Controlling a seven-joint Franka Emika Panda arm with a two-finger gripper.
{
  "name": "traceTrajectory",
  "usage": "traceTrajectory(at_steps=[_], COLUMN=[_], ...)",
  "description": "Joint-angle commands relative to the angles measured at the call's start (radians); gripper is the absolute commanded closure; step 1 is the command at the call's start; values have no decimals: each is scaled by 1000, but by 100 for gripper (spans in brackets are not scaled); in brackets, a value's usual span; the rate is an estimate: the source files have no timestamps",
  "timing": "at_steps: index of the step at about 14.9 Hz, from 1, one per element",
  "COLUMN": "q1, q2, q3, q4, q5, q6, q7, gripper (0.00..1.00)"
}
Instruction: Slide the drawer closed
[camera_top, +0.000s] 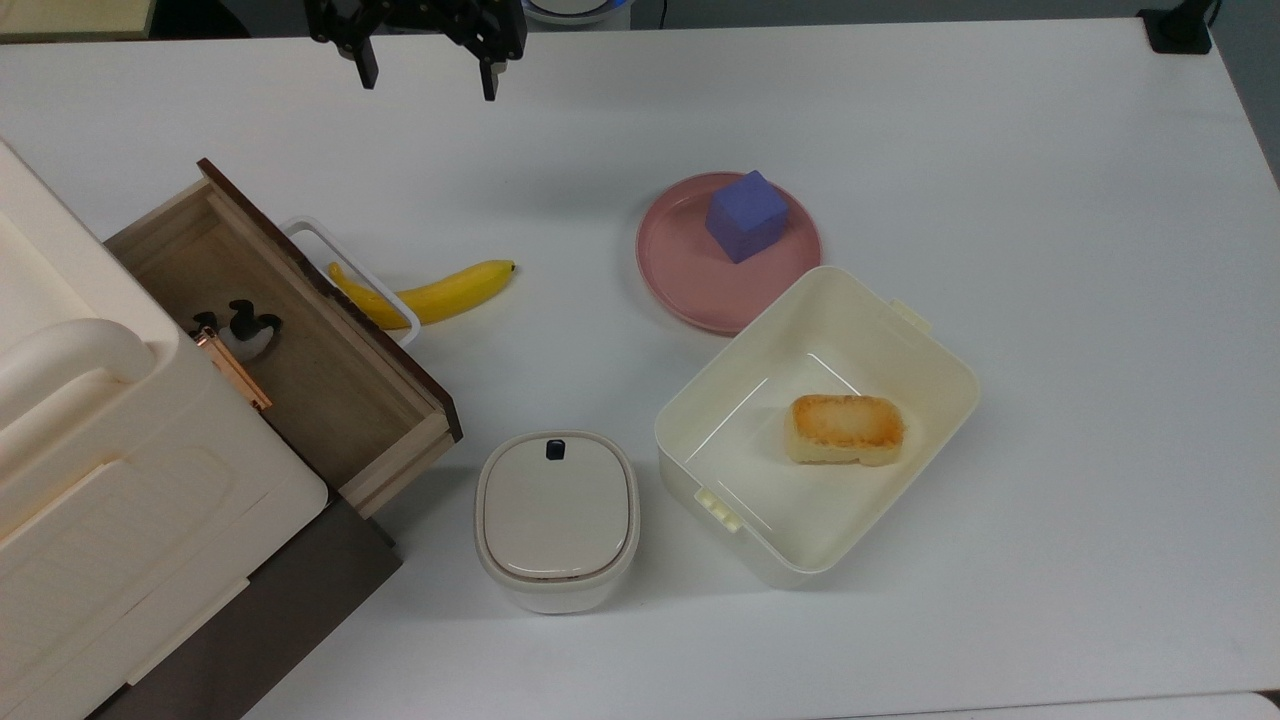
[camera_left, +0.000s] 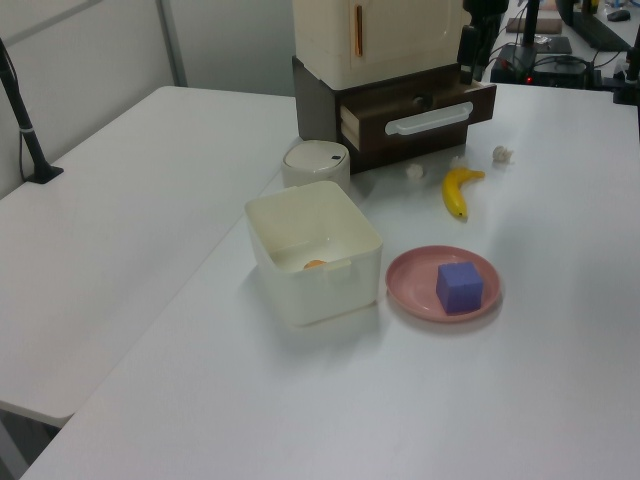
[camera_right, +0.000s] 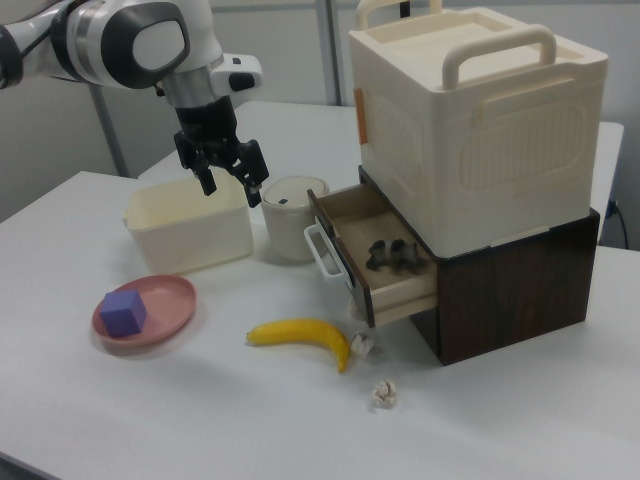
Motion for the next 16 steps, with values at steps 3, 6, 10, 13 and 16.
traceTrajectory(at_steps=[3, 6, 10, 13, 16], q1=[7, 7, 7, 7, 7], q2=[-5, -5, -7, -8, -10], q3=[-8, -7, -7, -8, -8], q4=[5, 5, 4, 5, 5], q5=[0, 0, 2, 26, 30], q6=[-22, -22, -23, -23, -46], q7=[2, 2, 8, 20, 76], gripper=[0, 0, 14, 61, 76])
